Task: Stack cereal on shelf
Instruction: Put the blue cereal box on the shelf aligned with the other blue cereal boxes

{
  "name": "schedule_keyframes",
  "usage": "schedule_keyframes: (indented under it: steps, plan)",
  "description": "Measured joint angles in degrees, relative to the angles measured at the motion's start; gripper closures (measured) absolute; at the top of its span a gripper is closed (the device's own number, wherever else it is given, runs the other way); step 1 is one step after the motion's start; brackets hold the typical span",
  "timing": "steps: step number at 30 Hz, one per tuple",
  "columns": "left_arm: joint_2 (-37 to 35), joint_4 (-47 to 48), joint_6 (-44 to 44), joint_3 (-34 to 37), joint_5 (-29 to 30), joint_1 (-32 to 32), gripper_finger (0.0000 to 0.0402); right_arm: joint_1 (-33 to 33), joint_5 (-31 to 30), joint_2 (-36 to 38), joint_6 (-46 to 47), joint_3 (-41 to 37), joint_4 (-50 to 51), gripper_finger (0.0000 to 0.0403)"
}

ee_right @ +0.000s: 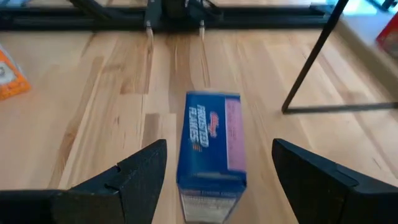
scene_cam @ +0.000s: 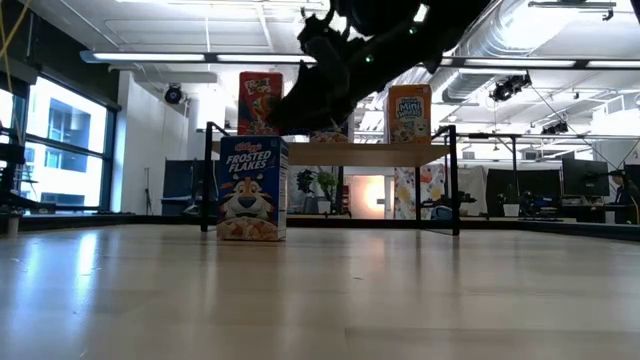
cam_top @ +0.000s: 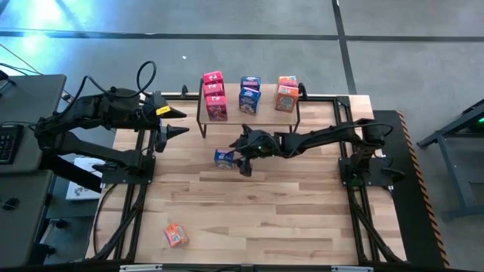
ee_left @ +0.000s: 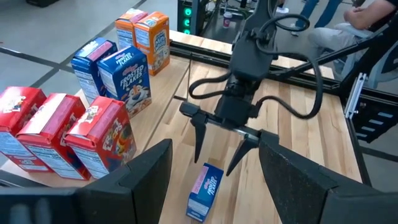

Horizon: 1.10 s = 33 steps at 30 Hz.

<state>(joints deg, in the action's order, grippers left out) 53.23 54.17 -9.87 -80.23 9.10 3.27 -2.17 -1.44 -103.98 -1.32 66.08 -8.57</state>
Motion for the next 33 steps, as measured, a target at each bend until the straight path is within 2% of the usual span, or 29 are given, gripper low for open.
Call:
schedule_keyframes:
  steps: [14,26,33]
  plan:
    - [0.0,0.0,0.0,0.0,0.0,0.0,0.0169,0.1,0.0,-4.6,1.1,0.0,-2.0,0.0122]
    - [0.0,0.0,0.0,0.0,0.0,0.0,0.0169,0.1,0.5,-4.6,1.1,0.0,-2.4,0.0210]
    - [0.0,0.0,0.0,0.0,0.0,0.0,0.0169,0.1,1.1,-4.6,1.1,0.0,-2.5,0.0233]
